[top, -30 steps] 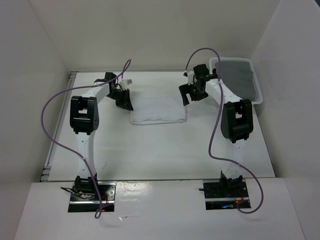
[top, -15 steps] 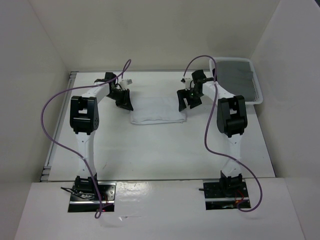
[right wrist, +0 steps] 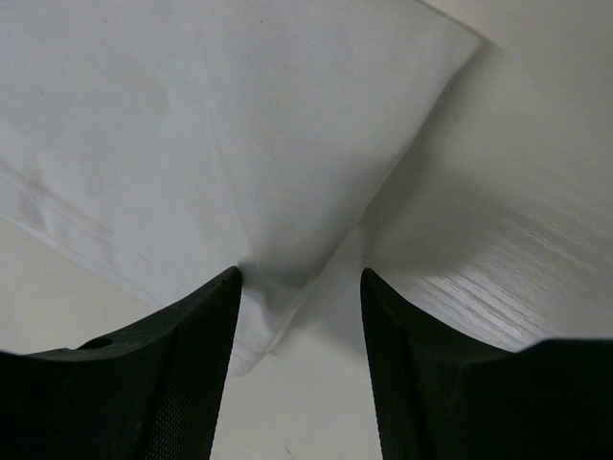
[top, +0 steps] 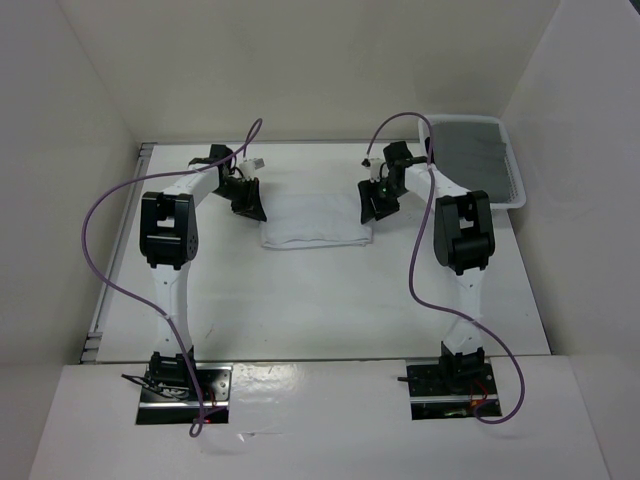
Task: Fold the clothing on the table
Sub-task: Fold the skirt
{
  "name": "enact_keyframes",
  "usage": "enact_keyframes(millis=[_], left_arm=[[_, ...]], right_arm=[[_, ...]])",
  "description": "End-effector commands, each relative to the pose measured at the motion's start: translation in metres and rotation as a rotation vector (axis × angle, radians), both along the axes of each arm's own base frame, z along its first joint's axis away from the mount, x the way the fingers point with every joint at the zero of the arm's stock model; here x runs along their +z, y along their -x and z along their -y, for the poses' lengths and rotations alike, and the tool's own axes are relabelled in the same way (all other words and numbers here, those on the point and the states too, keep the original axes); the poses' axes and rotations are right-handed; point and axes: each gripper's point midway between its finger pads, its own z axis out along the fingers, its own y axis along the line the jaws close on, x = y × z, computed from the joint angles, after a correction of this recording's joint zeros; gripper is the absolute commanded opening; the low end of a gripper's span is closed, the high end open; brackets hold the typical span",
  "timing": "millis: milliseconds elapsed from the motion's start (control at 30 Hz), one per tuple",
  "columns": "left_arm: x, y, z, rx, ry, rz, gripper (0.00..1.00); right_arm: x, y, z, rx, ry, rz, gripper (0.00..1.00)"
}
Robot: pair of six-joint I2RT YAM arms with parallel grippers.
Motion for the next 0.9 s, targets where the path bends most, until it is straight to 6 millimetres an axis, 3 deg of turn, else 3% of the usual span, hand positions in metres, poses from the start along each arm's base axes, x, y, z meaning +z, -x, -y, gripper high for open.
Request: enact_keyframes(millis=[0, 500, 667, 867], left_arm=[[-0.026, 0.018, -0.011, -0.028, -0.101, -0.06, 0.08], [-0.026, 0.019, -0.014, -0.029, -0.094, -0.065, 0.08], [-0.025, 0.022, -0.013, -0.031, -0.085, -0.074, 0.08], [-0.027, 0.022, -0.013, -0.039, -0.087, -0.078, 0.08]], right_arm=[[0.006, -0.003, -0.006, 0.023, -0.016, 0.033, 0.57], [-0.001, 0.001, -0.027, 0.078, -0.029, 0.016, 0.55], [-0.003, 0.003, -0.031, 0.087, -0.027, 0.007, 0.5], [-0.005, 0.001, -0.032, 0.095, -0.025, 0.011, 0.37]])
